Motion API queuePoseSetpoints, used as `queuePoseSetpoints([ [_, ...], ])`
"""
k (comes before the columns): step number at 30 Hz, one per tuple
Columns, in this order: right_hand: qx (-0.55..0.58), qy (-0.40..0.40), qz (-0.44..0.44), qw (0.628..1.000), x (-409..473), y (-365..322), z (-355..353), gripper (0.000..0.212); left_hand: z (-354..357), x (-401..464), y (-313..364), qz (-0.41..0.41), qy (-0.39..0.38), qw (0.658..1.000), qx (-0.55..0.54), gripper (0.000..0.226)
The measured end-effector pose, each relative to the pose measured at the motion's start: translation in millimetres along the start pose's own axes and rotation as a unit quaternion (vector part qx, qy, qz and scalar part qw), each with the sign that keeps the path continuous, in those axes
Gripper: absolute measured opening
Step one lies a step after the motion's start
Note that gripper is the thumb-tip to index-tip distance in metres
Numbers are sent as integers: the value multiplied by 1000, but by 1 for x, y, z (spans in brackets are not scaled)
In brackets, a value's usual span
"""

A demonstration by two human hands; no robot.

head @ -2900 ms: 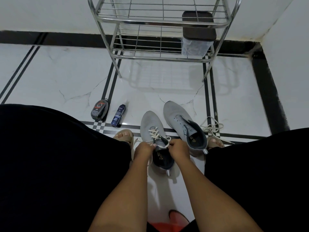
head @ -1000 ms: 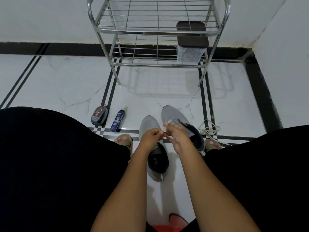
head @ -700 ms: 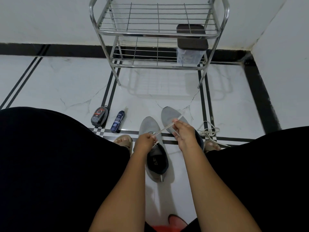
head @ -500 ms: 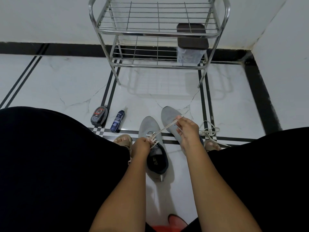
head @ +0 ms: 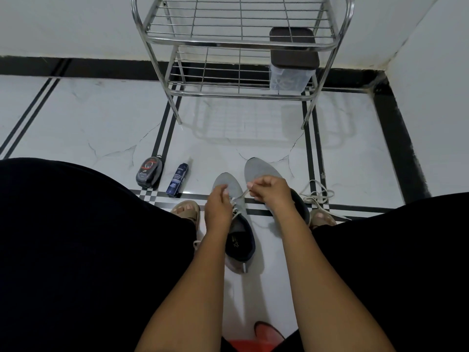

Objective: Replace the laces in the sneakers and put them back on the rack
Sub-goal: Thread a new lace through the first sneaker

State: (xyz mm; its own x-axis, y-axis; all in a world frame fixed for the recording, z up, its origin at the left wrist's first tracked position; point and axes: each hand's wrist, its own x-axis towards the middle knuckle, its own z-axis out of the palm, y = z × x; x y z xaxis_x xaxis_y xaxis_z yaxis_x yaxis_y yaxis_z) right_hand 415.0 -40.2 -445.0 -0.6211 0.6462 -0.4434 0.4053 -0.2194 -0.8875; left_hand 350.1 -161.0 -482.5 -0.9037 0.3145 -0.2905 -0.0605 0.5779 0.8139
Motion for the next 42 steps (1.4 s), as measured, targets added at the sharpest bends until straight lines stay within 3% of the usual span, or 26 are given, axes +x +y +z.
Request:
queuePoseSetpoints([
  [4,-35,-19,-8,999,-1,5,2,8,1,-3,11,-36,-108,984,-136,21],
  [7,-63,-10,9,998,2,7,1,12,4,-7,3,-64,-121,977,-163,22],
  [10,-65,-3,23,998,3,11,2,4,7,-8,4,-87,-142,969,-180,29],
  [15,-47,1,47,998,5,20,4,13,3,-10,10,-88,-159,962,-204,24],
  [18,-31,28,60,997,8,23,6,13,2,-5,4,-110,-128,968,-183,15],
  [21,-56,57,86,993,12,36,6,14,0,2,-8,-135,-10,985,-106,8],
  [23,-123,30,102,987,15,53,9,10,-6,5,-14,-147,46,987,-35,9],
  [24,-158,0,115,981,13,60,11,5,-8,6,-17,-159,41,986,-8,8],
  [27,-238,-77,124,960,-2,82,22,27,0,9,-32,-197,-34,977,74,15],
  [28,-250,-73,110,959,-7,87,24,26,4,9,-38,-201,-53,971,117,21],
  [32,-245,-48,101,963,-5,96,20,26,10,-7,-36,-139,-118,955,232,5],
  [42,-193,-68,148,968,11,116,19,30,20,-11,-38,-108,-90,968,209,10],
])
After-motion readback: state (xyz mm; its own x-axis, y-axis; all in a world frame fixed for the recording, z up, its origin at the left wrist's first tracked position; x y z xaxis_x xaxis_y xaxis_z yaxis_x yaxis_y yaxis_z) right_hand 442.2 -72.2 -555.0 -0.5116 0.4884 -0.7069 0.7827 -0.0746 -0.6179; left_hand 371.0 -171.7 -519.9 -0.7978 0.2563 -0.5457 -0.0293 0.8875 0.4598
